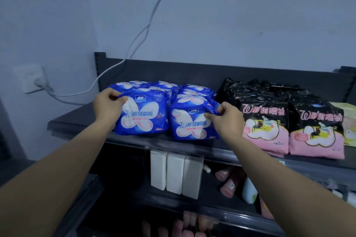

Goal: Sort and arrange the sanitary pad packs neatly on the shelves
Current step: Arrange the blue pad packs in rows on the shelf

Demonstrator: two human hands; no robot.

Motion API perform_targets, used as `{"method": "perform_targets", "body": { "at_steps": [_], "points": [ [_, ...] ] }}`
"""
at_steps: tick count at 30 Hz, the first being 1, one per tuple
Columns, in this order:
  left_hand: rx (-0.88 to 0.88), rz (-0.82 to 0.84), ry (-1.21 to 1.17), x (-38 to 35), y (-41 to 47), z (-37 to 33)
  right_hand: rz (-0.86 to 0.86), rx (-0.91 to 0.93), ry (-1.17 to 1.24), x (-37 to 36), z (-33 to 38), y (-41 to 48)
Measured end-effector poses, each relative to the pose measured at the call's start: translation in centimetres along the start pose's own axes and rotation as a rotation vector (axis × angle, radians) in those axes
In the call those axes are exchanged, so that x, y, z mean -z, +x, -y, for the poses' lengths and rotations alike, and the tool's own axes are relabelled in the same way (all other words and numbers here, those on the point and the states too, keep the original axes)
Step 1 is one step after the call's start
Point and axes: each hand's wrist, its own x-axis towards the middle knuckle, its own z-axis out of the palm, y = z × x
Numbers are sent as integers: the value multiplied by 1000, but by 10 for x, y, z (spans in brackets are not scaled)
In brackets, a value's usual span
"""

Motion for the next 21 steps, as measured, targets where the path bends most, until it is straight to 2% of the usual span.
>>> {"method": "perform_targets", "body": {
  "at_steps": [8,13,15,17,21],
  "points": [
    [-67,131,39,-39,37,25,12,-48,-67,-24,-8,20],
    [-156,391,177,-43,52,44,-24,-46,-93,-32,-12,28],
    [-255,541,322,-42,58,48,-31,-34,-96,-35,-14,28],
    [-356,621,456,-43,59,51,-18,-11,-109,-36,-17,24],
    [-486,585,486,-50,51,59,51,-1,-155,-34,-26,12]
  ]
}}
